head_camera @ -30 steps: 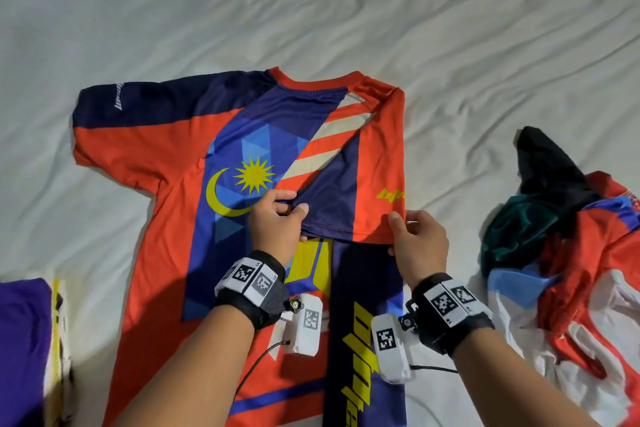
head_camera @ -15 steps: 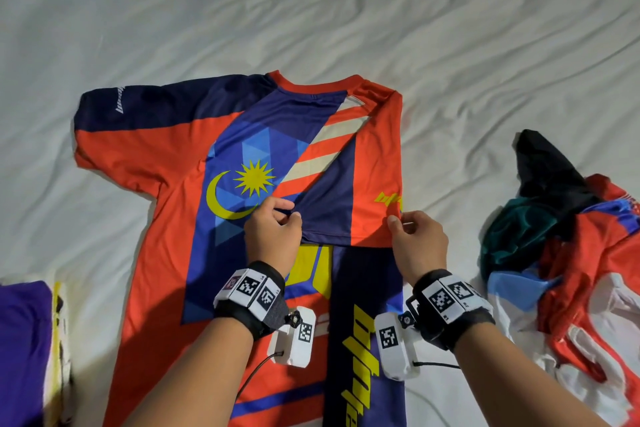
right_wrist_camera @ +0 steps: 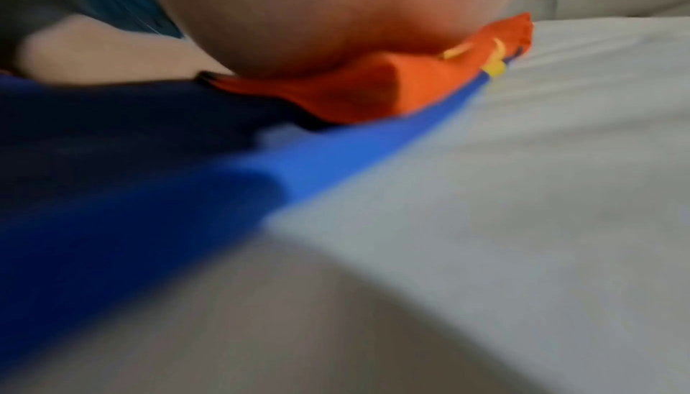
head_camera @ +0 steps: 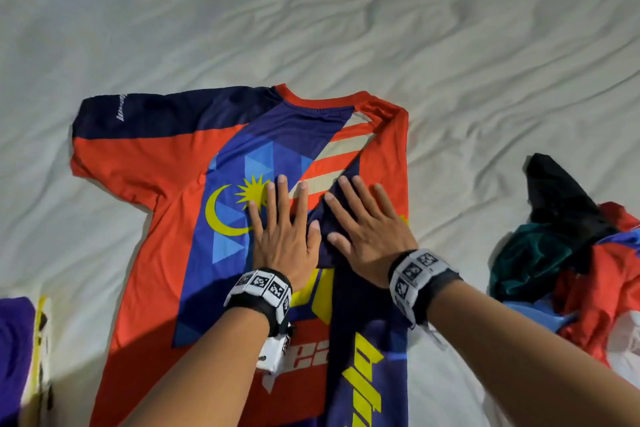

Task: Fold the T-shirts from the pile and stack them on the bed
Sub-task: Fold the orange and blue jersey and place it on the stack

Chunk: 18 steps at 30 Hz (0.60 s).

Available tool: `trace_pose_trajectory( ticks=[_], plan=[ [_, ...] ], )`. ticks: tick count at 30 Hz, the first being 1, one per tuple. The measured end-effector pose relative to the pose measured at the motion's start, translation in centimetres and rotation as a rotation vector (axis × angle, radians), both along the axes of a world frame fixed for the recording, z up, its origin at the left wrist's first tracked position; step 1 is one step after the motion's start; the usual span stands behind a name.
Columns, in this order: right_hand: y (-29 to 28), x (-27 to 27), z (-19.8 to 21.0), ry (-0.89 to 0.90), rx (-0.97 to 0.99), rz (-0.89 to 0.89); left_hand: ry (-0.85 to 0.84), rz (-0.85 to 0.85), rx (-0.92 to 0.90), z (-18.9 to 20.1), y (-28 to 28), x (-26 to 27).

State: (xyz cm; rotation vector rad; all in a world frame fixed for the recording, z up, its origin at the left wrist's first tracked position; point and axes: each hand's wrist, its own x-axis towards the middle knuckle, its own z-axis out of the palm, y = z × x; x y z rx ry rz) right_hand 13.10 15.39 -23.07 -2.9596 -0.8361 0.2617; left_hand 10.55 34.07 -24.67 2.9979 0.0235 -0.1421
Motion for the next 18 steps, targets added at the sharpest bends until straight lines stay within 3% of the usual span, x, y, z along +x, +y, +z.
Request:
trace_pose_trajectory(
  ticks=[11, 18],
  plan=[
    [-6.0, 10.9, -1.3, 0.044, -0.115, -0.106, -0.046, 0.017, 0.012, -2.9, 0.0, 0.3],
    [-7.2, 14.7, -1.1, -0.04, -0.135, -0.099, -0.037, 0.007, 0.044, -3.0, 0.0, -0.1]
  ],
)
